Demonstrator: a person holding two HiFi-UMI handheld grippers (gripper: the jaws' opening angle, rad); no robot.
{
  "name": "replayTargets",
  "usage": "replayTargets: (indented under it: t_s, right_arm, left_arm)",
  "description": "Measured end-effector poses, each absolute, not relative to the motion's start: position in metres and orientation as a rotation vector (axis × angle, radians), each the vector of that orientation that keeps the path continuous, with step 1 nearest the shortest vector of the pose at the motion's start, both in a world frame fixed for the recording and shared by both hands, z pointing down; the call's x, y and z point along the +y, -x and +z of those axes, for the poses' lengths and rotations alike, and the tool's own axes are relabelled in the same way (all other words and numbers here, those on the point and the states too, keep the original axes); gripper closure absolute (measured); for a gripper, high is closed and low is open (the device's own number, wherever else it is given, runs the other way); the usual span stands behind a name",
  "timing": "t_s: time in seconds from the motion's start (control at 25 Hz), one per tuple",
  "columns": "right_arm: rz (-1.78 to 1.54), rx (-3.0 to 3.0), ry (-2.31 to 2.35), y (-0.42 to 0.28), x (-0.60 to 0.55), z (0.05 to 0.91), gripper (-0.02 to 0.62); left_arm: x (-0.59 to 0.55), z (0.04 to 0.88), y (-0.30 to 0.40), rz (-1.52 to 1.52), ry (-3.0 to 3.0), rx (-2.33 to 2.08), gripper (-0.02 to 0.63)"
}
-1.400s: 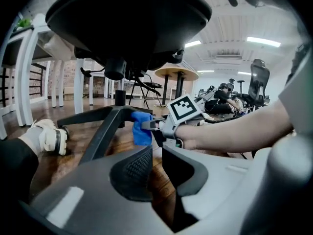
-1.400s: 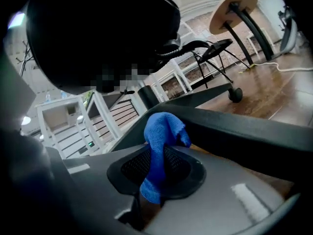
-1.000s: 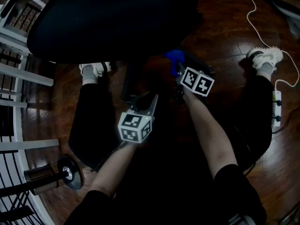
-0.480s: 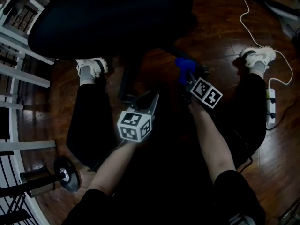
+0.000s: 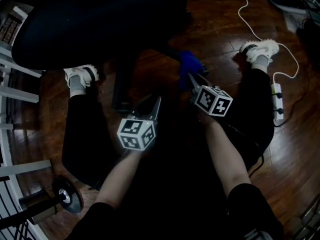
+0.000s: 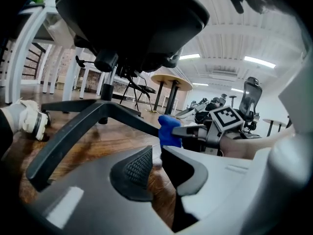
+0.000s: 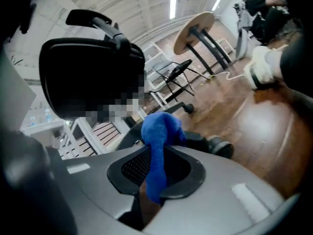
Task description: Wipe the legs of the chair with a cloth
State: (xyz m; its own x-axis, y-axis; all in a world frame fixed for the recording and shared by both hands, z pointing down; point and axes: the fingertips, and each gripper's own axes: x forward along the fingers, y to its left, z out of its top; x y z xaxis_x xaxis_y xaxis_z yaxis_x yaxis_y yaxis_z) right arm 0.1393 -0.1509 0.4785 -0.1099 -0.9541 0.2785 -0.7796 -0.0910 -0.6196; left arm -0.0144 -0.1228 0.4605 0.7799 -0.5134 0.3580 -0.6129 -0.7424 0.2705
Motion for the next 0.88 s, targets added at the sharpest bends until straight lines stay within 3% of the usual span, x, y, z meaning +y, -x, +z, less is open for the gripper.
replayTargets:
  t_s: [0.44,0.88]
  right_arm:
    - [-1.033,1.985,1.705,-0.085,-0.286,0.433,0.52]
    - [-1.234,1.781,1.793,-0.12,-0.251,0.481,0.52]
  left_arm:
    - [-0.133,0.439,0.029,0.551,-2.749,-0.976,0.543]
    - [-0.139,0.443,0.016,0.632,-2.757,-1.007,0.545]
